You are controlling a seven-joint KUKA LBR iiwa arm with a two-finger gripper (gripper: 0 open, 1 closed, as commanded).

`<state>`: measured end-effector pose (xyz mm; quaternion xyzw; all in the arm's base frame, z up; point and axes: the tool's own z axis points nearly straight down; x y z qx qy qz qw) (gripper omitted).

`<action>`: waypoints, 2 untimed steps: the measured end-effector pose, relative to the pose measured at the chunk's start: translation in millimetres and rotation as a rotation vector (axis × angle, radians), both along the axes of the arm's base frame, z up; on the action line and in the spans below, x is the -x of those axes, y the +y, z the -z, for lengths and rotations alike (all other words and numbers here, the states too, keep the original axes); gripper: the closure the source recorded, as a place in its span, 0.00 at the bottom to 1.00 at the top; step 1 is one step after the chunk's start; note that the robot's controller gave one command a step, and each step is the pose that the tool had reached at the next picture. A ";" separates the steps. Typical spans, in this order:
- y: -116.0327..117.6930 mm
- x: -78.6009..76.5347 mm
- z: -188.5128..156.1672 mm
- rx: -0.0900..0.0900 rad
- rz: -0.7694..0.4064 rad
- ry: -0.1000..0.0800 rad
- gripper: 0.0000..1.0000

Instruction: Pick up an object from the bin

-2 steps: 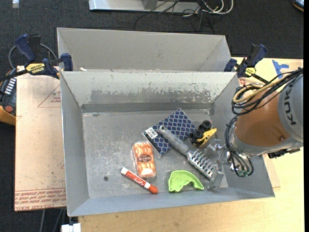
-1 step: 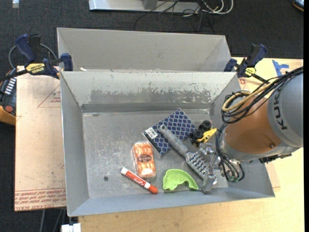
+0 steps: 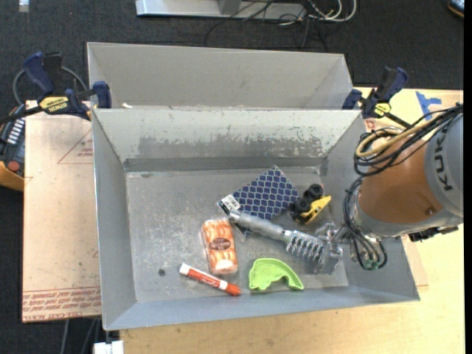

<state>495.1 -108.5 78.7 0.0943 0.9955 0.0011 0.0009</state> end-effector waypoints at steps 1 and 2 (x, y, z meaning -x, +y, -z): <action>0.1 0.0 0.0 0.000 0.000 0.000 1.00; 0.3 0.8 -2.3 -0.001 0.000 0.002 1.00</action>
Offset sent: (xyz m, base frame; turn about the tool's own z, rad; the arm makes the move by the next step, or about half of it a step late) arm 0.0001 -0.0001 0.0502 0.0000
